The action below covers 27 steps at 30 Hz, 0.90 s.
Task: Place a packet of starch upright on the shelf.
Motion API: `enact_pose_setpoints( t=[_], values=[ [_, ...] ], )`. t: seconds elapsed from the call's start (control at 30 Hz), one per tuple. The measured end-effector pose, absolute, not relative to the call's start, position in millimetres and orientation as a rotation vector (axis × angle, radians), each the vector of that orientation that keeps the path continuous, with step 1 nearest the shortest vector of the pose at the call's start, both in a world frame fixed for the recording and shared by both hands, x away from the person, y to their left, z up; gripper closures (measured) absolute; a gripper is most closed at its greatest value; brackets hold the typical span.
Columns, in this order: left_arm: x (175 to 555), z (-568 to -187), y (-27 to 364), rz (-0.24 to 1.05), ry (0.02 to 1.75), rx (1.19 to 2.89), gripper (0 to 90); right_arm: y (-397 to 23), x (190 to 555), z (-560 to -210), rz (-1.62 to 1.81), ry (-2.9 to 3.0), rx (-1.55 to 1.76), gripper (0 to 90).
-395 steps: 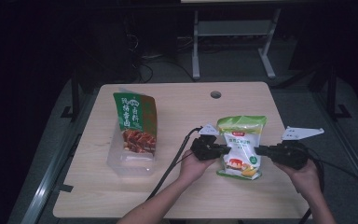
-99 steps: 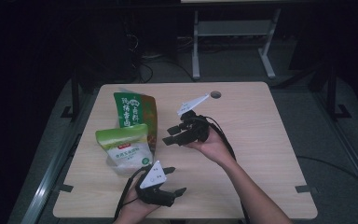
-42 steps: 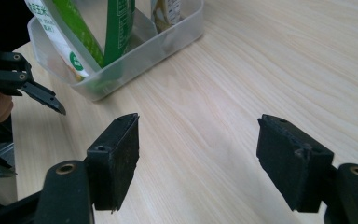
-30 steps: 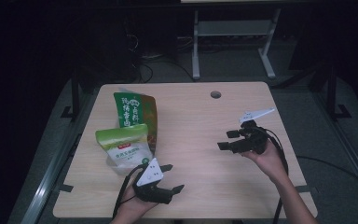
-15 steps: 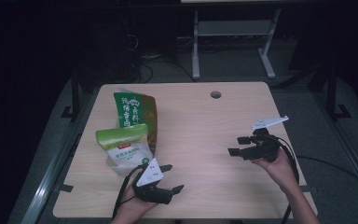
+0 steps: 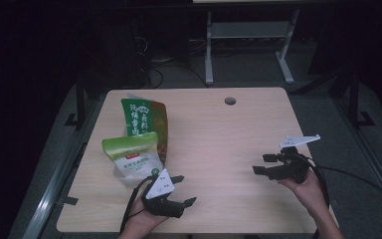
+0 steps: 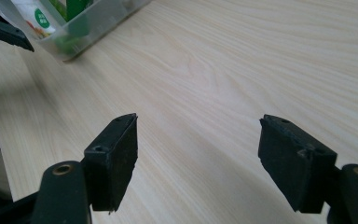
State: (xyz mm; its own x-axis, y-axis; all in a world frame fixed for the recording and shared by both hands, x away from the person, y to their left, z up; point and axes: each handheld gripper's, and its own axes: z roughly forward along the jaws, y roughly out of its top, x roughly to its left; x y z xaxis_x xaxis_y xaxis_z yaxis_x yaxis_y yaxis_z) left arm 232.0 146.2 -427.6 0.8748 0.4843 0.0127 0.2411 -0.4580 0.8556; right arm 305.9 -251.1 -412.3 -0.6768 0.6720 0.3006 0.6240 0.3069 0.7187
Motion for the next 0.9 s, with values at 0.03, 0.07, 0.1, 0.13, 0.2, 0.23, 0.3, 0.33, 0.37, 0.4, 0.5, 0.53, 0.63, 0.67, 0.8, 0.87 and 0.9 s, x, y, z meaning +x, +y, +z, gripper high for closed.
enact_pose_setpoints(
  t=[0.03, 0.07, 0.1, 0.13, 0.2, 0.23, 0.3, 0.33, 0.37, 0.4, 0.5, 0.53, 0.63, 0.67, 0.8, 0.87, 0.9],
  values=[
    [232, -428, 146, 0.314, 0.526, 2.065, 25.1, -252, 305, -413, 1.331, 2.489, 1.242, 27.9],
    [232, -428, 146, 0.314, 0.527, 2.064, 25.1, -253, 303, -414, 1.337, 2.483, 1.242, 27.9],
    [232, -427, 147, 0.316, 0.527, 2.065, 25.1, -254, 301, -414, 1.336, 2.482, 1.242, 27.9],
    [232, -427, 147, 0.314, 0.528, 2.064, 25.1, -255, 299, -414, 1.333, 2.48, 1.243, 27.8],
    [232, -427, 147, 0.316, 0.527, 2.064, 25.1, -257, 296, -415, 1.331, 2.475, 1.242, 27.7],
    [232, -427, 147, 0.317, 0.526, 2.064, 25.1, -257, 295, -416, 1.33, 2.471, 1.246, 27.7],
    [232, -427, 147, 0.317, 0.525, 2.063, 25.1, -260, 293, -417, 1.327, 2.471, 1.249, 27.7],
    [232, -427, 147, 0.317, 0.526, 2.065, 25.1, -260, 292, -417, 1.326, 2.468, 1.253, 27.6],
    [232, -427, 147, 0.318, 0.526, 2.063, 25.1, -262, 291, -418, 1.322, 2.466, 1.252, 27.7],
    [232, -427, 147, 0.318, 0.527, 2.062, 25.1, -262, 289, -418, 1.327, 2.46, 1.27, 27.5],
    [232, -427, 148, 0.319, 0.529, 2.062, 25.1, -264, 287, -420, 1.328, 2.459, 1.272, 27.4],
    [232, -427, 148, 0.321, 0.529, 2.062, 25.1, -265, 286, -421, 1.328, 2.458, 1.279, 27.3],
    [232, -427, 148, 0.319, 0.531, 2.065, 25.1, -266, 283, -424, 1.335, 2.452, 1.282, 27.2],
    [232, -427, 148, 0.319, 0.531, 2.065, 25.1, -266, 282, -425, 1.332, 2.453, 1.29, 27.1],
    [231, -427, 148, 0.32, 0.533, 2.065, 25.1, -266, 279, -430, 1.329, 2.455, 1.291, 27.1],
    [231, -427, 148, 0.322, 0.532, 2.064, 25.1, -266, 277, -432, 1.332, 2.449, 1.299, 27.1],
    [232, -427, 149, 0.321, 0.532, 2.064, 25.1, -266, 276, -433, 1.329, 2.452, 1.296, 27.1]
  ],
)
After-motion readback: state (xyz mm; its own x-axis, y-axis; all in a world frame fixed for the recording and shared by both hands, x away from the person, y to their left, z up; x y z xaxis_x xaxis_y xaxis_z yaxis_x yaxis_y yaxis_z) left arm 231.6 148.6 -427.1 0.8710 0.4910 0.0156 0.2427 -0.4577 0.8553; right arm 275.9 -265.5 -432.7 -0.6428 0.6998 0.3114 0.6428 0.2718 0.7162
